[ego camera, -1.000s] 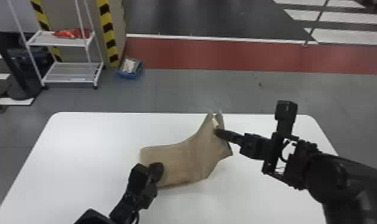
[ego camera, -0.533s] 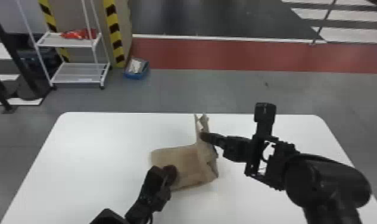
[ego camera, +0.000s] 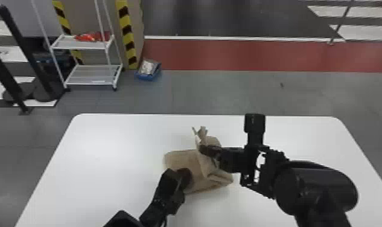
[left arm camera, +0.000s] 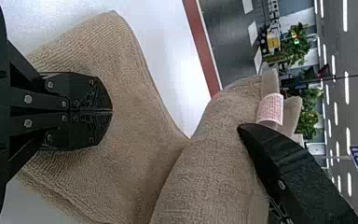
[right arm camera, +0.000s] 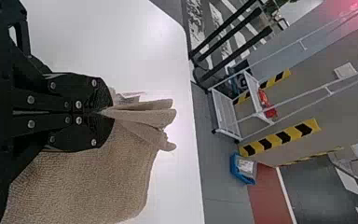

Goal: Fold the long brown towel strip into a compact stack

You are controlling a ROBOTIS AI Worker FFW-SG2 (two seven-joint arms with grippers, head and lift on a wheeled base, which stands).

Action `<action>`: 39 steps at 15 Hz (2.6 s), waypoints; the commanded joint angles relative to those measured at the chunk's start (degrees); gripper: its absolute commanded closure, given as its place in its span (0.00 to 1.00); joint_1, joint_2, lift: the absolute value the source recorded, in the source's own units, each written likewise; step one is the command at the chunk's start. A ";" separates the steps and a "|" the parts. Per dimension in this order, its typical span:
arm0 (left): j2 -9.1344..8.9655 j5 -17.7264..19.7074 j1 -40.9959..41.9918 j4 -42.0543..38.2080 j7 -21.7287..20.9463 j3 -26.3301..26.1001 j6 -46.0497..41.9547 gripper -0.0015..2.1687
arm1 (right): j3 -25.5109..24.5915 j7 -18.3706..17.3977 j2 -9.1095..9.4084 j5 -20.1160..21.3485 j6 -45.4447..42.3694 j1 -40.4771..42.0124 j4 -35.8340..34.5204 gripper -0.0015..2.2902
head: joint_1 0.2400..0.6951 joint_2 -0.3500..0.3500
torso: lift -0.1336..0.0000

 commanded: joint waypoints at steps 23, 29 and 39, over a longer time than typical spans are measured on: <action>1.65 0.35 4.84 -8.35 0.62 -1.25 -0.56 0.61 | 2.99 -0.35 1.13 -0.55 -7.40 3.45 -0.80 0.02 | 1.00 0.53 | 1.00; 6.05 -1.23 11.08 -23.55 0.62 2.00 4.89 0.61 | -4.12 2.99 0.20 -2.93 -6.87 11.28 -7.48 0.02 | 1.00 0.50 | 1.00; 8.24 -9.23 15.74 -28.03 5.89 10.70 3.13 0.61 | -6.76 6.51 -0.59 -6.62 -8.98 18.13 -7.39 0.08 | 1.00 0.59 | 1.00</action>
